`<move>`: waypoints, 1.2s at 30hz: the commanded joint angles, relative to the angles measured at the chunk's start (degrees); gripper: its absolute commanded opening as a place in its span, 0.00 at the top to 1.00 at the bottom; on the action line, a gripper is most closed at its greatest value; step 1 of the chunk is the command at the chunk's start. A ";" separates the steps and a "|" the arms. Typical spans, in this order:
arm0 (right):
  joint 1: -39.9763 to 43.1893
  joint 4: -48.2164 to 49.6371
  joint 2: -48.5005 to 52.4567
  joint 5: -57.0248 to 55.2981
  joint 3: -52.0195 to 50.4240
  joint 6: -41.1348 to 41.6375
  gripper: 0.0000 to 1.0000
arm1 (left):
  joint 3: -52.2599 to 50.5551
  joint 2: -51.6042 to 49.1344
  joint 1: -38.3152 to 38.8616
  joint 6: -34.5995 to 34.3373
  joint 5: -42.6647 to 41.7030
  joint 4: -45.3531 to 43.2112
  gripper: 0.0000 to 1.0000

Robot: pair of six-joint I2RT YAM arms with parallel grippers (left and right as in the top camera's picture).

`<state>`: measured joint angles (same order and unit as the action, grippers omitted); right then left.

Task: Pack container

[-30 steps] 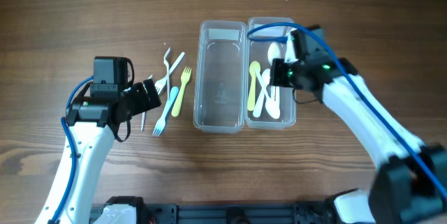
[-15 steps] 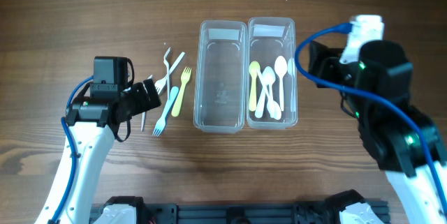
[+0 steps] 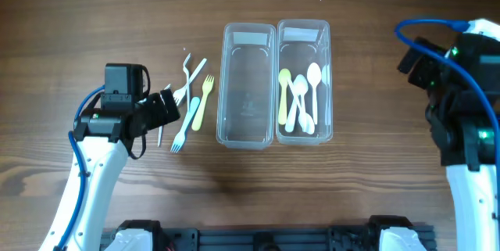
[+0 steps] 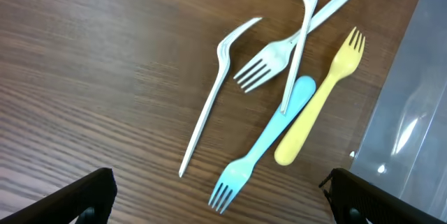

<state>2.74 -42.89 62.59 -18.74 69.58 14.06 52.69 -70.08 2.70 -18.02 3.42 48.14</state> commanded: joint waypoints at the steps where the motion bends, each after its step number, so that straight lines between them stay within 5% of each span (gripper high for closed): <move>1: 0.17 -1.03 3.23 -1.40 0.22 0.94 0.00 | 1.01 -0.07 -0.37 1.09 -5.99 0.50 0.00; 28: 0.17 2.40 8.68 3.39 0.31 -1.18 0.00 | 1.01 -0.07 -0.35 1.09 -8.09 -0.98 0.00; 36: 0.17 8.55 -20.20 14.91 0.48 -6.91 0.00 | 1.01 -0.07 -0.37 1.09 -8.09 -0.55 0.00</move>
<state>2.74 -33.04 47.99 -9.37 69.30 9.52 52.69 -70.08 2.70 -17.87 -3.60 47.66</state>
